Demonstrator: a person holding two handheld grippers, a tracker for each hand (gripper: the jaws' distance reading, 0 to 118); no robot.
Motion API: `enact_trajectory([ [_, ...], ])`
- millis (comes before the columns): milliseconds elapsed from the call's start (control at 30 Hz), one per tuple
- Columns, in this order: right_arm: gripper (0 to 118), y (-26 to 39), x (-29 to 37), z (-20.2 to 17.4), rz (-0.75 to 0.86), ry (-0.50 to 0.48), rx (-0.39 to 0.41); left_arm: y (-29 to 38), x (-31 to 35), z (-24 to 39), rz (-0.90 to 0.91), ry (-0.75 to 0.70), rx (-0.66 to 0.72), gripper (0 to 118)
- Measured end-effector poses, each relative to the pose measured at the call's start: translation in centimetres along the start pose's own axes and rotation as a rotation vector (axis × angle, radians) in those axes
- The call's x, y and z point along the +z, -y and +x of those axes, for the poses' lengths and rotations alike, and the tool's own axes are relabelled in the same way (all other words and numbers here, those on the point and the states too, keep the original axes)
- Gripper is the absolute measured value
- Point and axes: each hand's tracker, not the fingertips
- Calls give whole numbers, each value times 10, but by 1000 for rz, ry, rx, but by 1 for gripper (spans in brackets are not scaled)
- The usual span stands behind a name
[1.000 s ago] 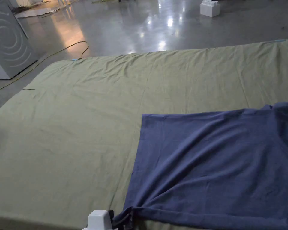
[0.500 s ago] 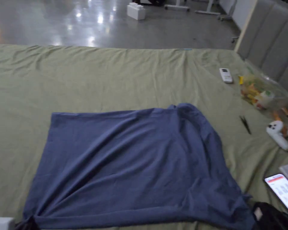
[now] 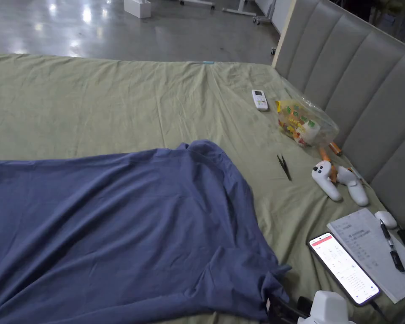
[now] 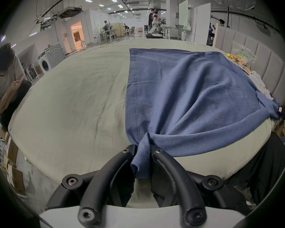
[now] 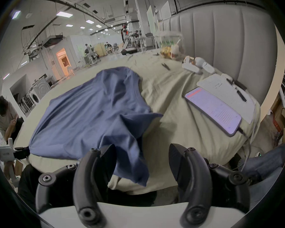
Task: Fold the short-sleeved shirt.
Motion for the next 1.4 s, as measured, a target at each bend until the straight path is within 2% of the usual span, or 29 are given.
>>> enact_trajectory([
  [33, 64, 2, -2, 1, -2, -6, -4, 0, 0, 0, -2, 3, 2, 17],
  [67, 52, 3, -4, 2, -4, -17, -9, 0, 0, 0, -2, 3, 3, 17],
  [100, 32, 5, -3, -2, 3, -23, -14, 1, 1, 0, -1, 2, 4, 17],
  [133, 19, 7, -2, -3, 6, -27, -15, 0, 3, 4, 1, 1, 4, 17],
  [200, 8, 9, 3, -8, 23, -17, 8, 0, 6, 7, 1, 4, 10, 17],
  [300, 7, 11, 10, -12, 43, -13, 23, -5, 7, 3, -9, 19, 46, 16],
  [500, 4, -2, 34, -6, 127, -47, -57, -4, 44, 6, 172, 15, 17, 10],
  [600, 4, -27, 43, -12, 190, -68, -10, -19, 55, -10, 317, 76, 94, 10],
  [667, 4, -51, 40, -17, 212, -99, -20, -36, 50, -15, 286, 48, 80, 10],
  [867, 4, -133, -17, -35, 213, -97, -34, -102, 8, -30, 249, 70, 121, 10],
  [1033, 4, -189, -87, -55, 127, -60, 59, -157, -46, -32, 181, 66, 117, 10],
  [1133, 4, -205, -128, -63, 86, -50, 56, -176, -81, -30, 108, 58, 158, 10],
  [1200, 4, -209, -153, -66, 44, -36, 64, -182, -105, -29, -4, 57, 206, 10],
  [1233, 5, -209, -162, -67, 45, -31, 75, -182, -114, -30, -3, 97, 222, 14],
  [1267, 12, -209, -169, -68, 38, -32, 80, -179, -119, -32, 1, 138, 220, 27],
  [1300, 40, -208, -177, -66, 22, -35, 85, -178, -124, -34, -6, 144, 211, 55],
  [1333, 68, -208, -181, -65, -12, -33, 83, -179, -123, -31, -22, 106, 198, 76],
  [1367, 86, -208, -182, -64, -31, -25, 88, -179, -117, -32, -20, 98, 188, 85],
  [1400, 86, -206, -176, -63, -8, -23, 104, -177, -107, -34, 7, 109, 176, 85],
])
